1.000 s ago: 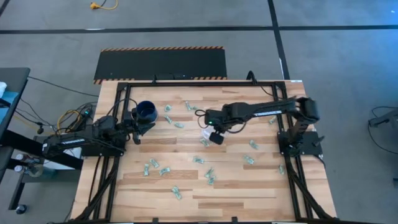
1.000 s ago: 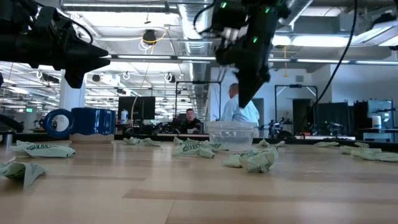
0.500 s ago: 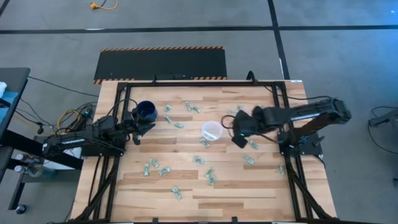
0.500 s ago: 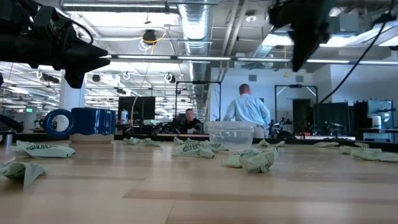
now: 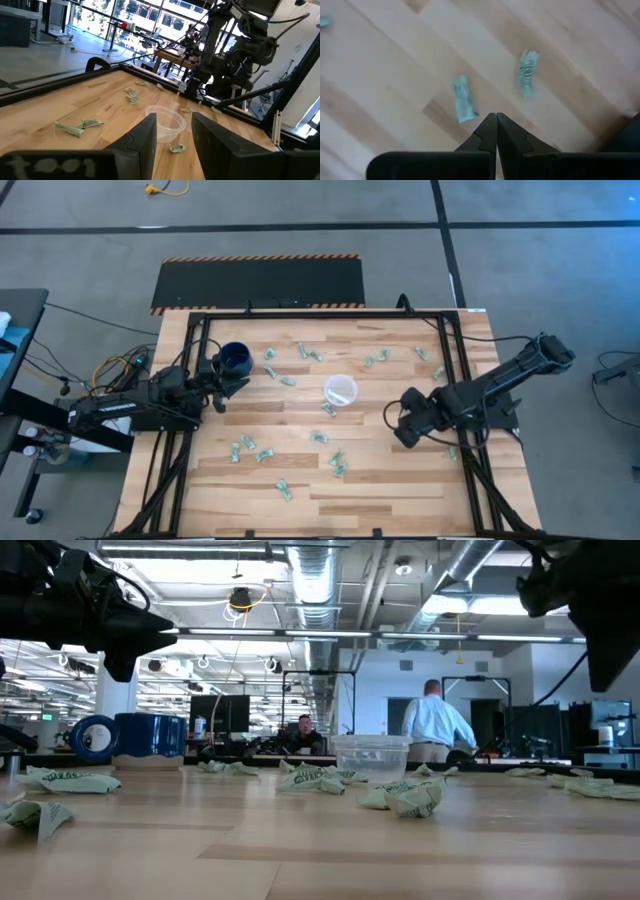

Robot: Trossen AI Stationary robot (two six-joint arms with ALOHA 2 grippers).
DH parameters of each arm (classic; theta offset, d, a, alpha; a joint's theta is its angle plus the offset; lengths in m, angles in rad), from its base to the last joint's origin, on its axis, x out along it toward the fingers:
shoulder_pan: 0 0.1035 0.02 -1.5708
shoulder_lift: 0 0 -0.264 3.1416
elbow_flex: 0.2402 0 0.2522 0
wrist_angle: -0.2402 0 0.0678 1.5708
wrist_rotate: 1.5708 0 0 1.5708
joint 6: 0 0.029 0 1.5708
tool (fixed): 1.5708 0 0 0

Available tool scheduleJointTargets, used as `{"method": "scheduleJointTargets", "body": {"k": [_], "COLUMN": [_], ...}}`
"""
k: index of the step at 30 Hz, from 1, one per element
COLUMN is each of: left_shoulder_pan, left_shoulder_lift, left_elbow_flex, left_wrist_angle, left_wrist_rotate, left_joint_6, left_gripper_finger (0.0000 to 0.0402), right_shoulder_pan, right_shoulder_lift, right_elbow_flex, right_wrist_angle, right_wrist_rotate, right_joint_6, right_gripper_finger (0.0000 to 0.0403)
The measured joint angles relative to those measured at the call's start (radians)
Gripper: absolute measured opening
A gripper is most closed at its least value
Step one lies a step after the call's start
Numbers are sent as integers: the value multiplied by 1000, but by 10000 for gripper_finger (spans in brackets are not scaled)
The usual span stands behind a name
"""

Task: Pick and place items into bin
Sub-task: Put the gray stevia packet into the transparent bin

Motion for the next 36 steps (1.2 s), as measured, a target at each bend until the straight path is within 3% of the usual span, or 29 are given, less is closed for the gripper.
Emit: {"method": "scheduleJointTargets", "body": {"k": [6, 16, 22, 29, 36], "left_shoulder_pan": [0, 0, 0, 0, 0], "left_shoulder_lift": [0, 0, 0, 0, 0], "left_elbow_flex": [0, 0, 0, 0, 0], "left_wrist_angle": [1, 1, 0, 0, -1], "left_wrist_rotate": [0, -1, -1, -1, -1], "left_joint_6": [-1, -1, -1, -1, 0], "left_gripper_finger": [111, 111, 111, 111, 111], "right_shoulder_pan": [-44, -135, -213, -261, -262], "right_shoulder_lift": [0, 0, 0, 0, 0], "right_elbow_flex": [-28, -136, -209, -261, -293], "right_wrist_angle": [-3, 141, 187, 272, 315], "right_wrist_rotate": [16, 10, -23, -66, -76], "right_joint_6": [-102, -193, -192, -234, -237], "right_gripper_finger": [13, 123, 167, 187, 179]}}
